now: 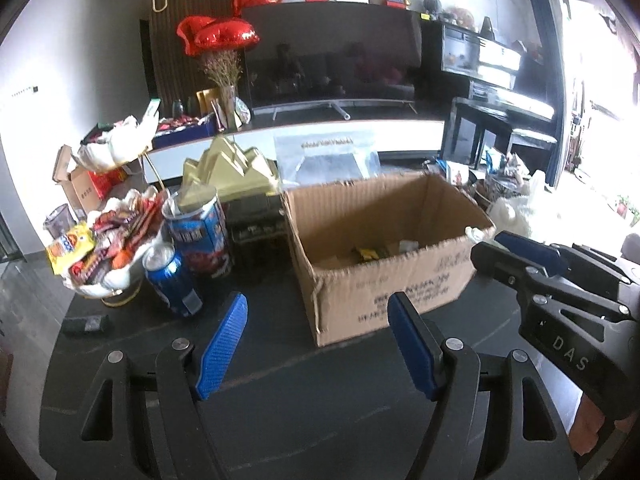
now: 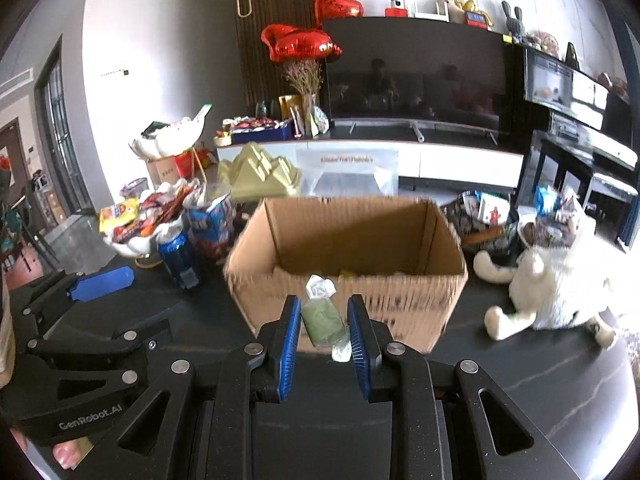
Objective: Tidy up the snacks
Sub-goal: 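Carry the white-green candy over the box and open the right tool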
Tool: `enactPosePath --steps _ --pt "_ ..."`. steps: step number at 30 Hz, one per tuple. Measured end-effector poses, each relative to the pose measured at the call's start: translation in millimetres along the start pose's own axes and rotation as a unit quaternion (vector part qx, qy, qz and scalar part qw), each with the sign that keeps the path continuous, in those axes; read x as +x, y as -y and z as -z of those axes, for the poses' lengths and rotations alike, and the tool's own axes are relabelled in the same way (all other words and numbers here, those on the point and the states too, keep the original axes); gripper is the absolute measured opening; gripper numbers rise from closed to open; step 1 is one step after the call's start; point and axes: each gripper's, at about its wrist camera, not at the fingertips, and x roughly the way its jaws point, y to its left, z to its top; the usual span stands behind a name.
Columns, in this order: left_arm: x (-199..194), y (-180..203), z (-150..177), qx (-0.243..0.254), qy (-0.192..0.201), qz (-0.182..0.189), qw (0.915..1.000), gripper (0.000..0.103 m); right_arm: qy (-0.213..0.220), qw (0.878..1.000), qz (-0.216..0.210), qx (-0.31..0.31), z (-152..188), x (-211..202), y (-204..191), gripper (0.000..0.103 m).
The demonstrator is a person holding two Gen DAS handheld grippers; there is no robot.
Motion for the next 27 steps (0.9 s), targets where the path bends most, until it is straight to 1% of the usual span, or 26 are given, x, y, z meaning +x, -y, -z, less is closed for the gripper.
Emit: enactPosePath --steps 3,5,9,13,16,18,20,21,22,26,27 --pt "2 -4 -12 0.003 0.008 -0.008 0.9999 0.074 0.007 1.0 0.001 -0.003 -13 3 -2 0.026" --pt "3 -8 -19 0.003 0.015 -0.014 0.9998 0.078 0.012 1.0 0.003 -0.004 -20 6 -2 0.026" --pt "6 -13 -34 0.009 0.027 -0.029 0.9992 0.079 0.017 1.0 0.007 -0.009 -35 14 -2 0.026" --pt "14 -19 -45 0.01 0.03 -0.04 0.9987 0.081 0.014 1.0 0.004 -0.008 -48 30 0 0.026" --pt "23 -23 -51 0.009 0.03 -0.051 0.9982 0.083 0.01 1.0 0.01 -0.007 -55 44 3 0.026" --pt "30 -25 -54 0.009 0.027 -0.055 0.9981 0.084 -0.001 1.0 0.009 -0.004 -59 55 5 0.026" --pt "35 -26 -55 0.007 0.024 -0.056 0.9981 0.085 -0.008 1.0 0.01 0.0 -60 62 7 0.033" --pt "38 -27 -55 0.006 0.021 -0.057 0.9981 0.085 -0.011 1.0 0.014 0.001 -60 64 8 0.04" --pt "41 -27 -55 0.004 0.019 -0.056 0.9982 0.085 -0.014 1.0 0.023 0.003 -59 67 10 0.043" --pt "41 -26 -52 0.003 0.019 -0.054 0.9983 0.085 -0.022 0.999 0.03 0.007 -54 66 15 0.045" --pt "39 -25 -51 0.003 0.021 -0.053 0.9984 0.085 -0.023 0.999 0.033 0.008 -53 64 16 0.048"
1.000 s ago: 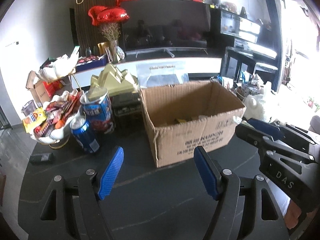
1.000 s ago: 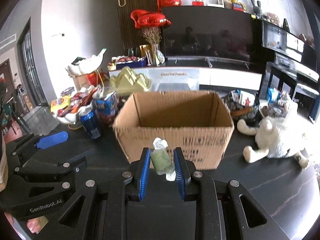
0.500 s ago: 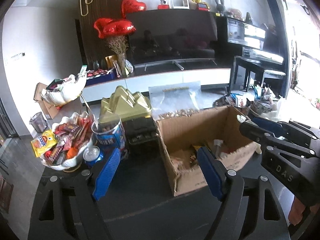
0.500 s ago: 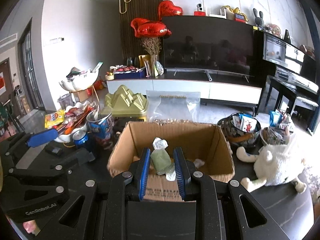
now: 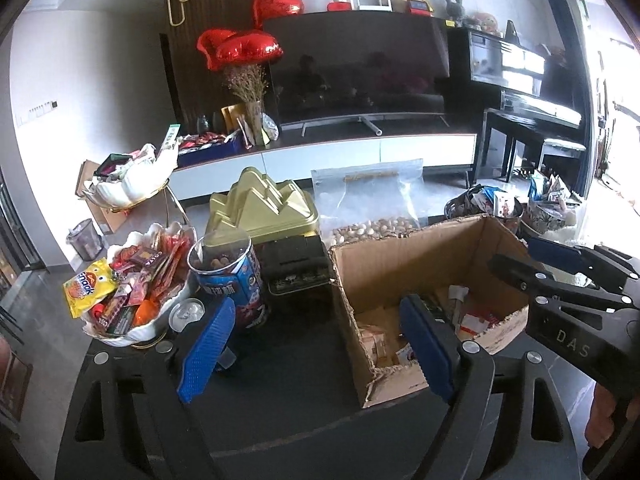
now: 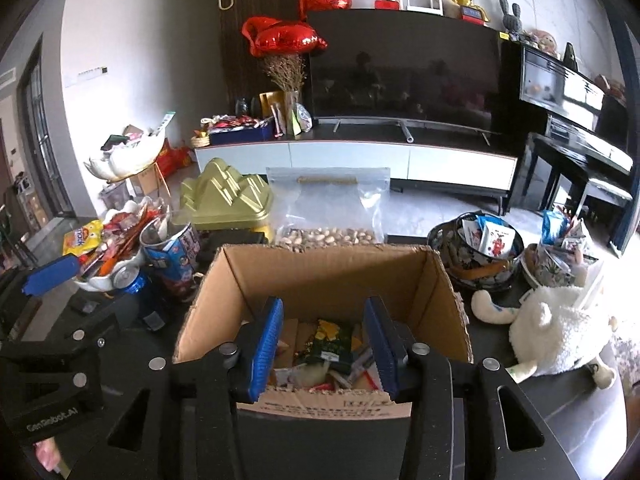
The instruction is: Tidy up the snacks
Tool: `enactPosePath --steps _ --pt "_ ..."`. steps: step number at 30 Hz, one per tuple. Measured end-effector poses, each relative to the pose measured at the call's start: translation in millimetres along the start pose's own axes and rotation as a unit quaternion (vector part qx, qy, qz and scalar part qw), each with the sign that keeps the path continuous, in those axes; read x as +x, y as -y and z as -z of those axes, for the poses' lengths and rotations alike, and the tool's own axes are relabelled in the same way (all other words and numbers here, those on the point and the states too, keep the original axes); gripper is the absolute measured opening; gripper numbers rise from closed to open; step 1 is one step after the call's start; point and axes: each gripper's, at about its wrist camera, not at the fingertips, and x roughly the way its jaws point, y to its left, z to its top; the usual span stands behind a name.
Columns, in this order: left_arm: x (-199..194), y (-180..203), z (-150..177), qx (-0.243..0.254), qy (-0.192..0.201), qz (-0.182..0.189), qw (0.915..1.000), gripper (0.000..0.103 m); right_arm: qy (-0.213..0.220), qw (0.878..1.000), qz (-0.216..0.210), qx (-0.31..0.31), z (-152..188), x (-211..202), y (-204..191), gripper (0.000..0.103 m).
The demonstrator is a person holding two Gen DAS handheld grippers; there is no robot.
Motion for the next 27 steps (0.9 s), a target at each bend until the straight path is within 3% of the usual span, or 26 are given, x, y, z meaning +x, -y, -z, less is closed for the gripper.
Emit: enactPosePath --steps 4,11,20,27 --pt "-15 3 7 0.0 0.008 0.005 1.0 0.087 0.012 1.0 0.01 0.001 9 -18 1 0.056" --pt "-54 10 25 0.008 0.032 -0.005 0.9994 0.093 0.023 0.999 0.019 0.013 29 -58 5 0.059" --pt "-107 10 41 0.003 0.07 -0.019 0.9974 0.102 0.044 0.999 0.026 0.008 61 -111 -4 0.073" --pt "-141 7 68 -0.009 0.075 -0.011 0.9971 0.103 0.062 0.997 0.045 0.004 91 -148 -12 0.082"
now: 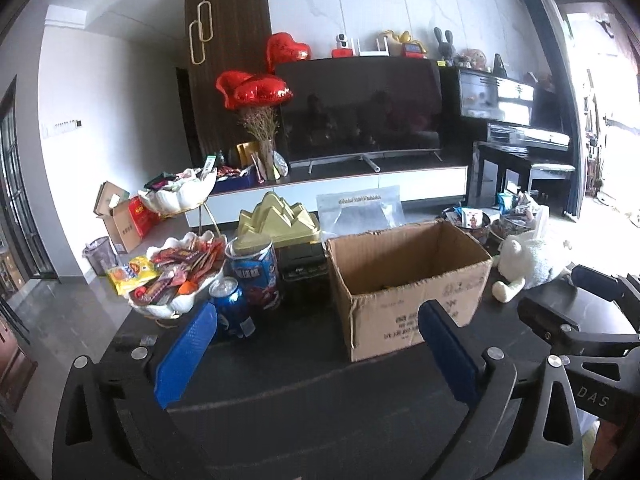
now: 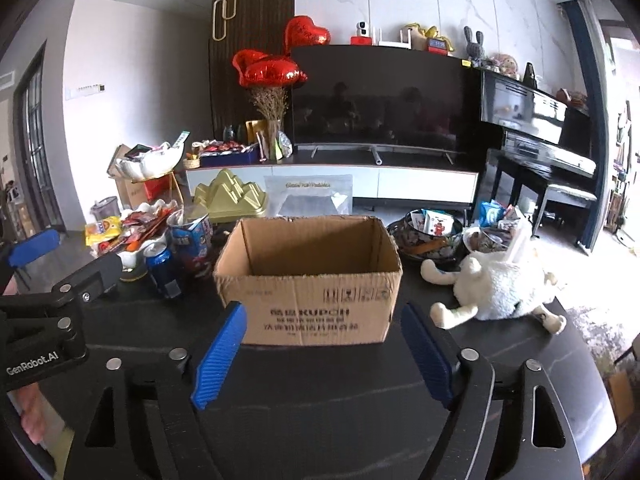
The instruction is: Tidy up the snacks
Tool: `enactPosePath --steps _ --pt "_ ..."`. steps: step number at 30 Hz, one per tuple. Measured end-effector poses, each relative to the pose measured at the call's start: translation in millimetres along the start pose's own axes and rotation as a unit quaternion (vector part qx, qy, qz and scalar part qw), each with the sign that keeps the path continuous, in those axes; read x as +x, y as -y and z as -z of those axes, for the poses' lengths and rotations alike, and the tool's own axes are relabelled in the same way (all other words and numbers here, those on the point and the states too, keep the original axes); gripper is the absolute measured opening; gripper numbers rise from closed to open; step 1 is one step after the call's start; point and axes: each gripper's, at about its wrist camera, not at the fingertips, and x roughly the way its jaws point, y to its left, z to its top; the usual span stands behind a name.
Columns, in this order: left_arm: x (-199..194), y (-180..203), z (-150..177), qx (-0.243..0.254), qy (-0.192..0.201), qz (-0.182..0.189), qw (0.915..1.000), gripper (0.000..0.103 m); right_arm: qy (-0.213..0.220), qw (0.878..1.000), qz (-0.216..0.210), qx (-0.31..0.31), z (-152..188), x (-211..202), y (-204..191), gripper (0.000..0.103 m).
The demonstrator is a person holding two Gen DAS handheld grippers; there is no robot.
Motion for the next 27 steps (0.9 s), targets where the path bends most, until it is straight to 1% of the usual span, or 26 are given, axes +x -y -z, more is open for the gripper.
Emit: enactPosePath --steps 3,6,10,18,22,27 --pt "-14 2 9 -0.004 -0.004 0.008 1.0 0.103 0.003 1.0 -0.003 0.002 7 -14 0 0.082" --pt "-29 4 16 -0.005 0.001 0.014 0.9999 0.103 0.002 1.0 -0.01 0.005 14 -29 1 0.082" --pt "-47 7 23 -0.002 0.008 0.02 0.9998 0.103 0.008 1.0 -0.009 0.01 21 -45 3 0.082" --pt "-62 9 32 0.0 0.011 0.031 0.9994 0.103 0.024 1.0 0.003 0.015 30 -70 2 0.082" --pt "-70 8 34 -0.003 0.013 0.044 0.999 0.103 0.028 1.0 0.005 0.011 33 -79 1 0.082" --pt "-81 10 35 0.001 0.025 0.039 0.9989 0.103 0.033 0.999 0.002 0.015 35 -87 2 0.082"
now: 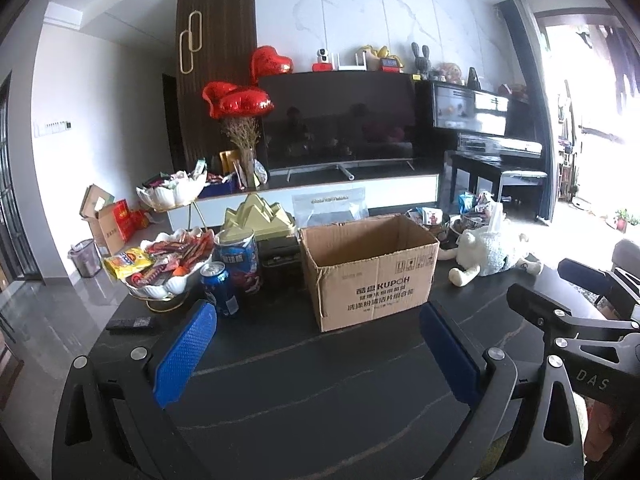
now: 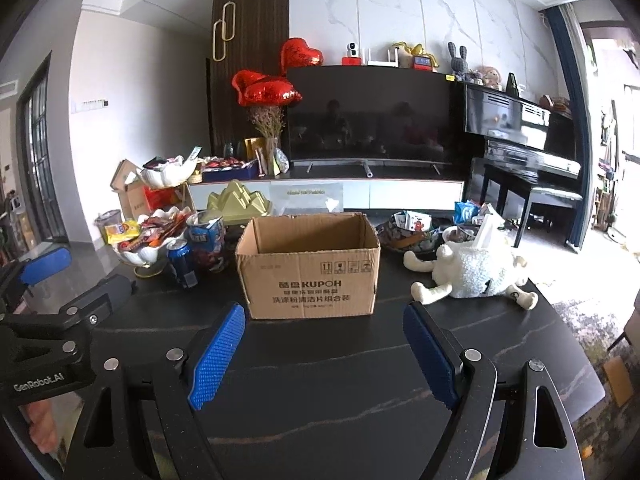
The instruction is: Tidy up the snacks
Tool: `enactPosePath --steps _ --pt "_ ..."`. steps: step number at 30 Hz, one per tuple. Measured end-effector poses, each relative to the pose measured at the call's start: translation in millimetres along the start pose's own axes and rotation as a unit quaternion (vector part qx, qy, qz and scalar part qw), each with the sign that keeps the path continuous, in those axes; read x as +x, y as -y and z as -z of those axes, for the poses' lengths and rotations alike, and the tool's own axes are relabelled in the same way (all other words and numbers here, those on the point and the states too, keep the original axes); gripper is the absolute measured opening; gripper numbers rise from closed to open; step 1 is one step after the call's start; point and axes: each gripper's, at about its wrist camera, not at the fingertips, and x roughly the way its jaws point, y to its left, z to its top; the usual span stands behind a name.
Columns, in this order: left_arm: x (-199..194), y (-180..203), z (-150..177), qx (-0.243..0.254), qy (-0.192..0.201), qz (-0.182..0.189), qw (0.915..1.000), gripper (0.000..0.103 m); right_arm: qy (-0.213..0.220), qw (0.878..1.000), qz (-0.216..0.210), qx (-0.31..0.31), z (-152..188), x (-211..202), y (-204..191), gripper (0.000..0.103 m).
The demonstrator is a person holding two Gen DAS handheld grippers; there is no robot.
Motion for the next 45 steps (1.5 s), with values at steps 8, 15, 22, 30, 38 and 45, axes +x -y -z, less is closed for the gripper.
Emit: enactPosePath --steps 8,15,22,30,38,45 --pt "-5 1 0 0.003 0.006 -0.004 1.0 0.103 0.008 1.0 0.002 0.006 1 -6 3 0.082" --pt "-6 2 0 0.002 0.005 -0.002 1.0 0.103 0.007 1.0 0.002 0.008 2 -6 3 0.082" --pt "-7 3 0 0.002 0.006 -0.004 1.0 0.103 0.01 1.0 0.004 0.01 3 -7 5 0.082" --pt "-7 3 1 0.002 0.006 -0.003 1.0 0.103 0.011 1.0 0.003 0.008 3 -8 4 0.082" --pt "-8 4 1 0.003 0.005 0.0 1.0 0.103 0.01 1.0 0.003 0.007 3 -8 3 0.082" --pt "-12 4 5 0.001 0.001 0.0 1.0 0.103 0.008 1.0 0.001 0.006 5 -8 0 0.082"
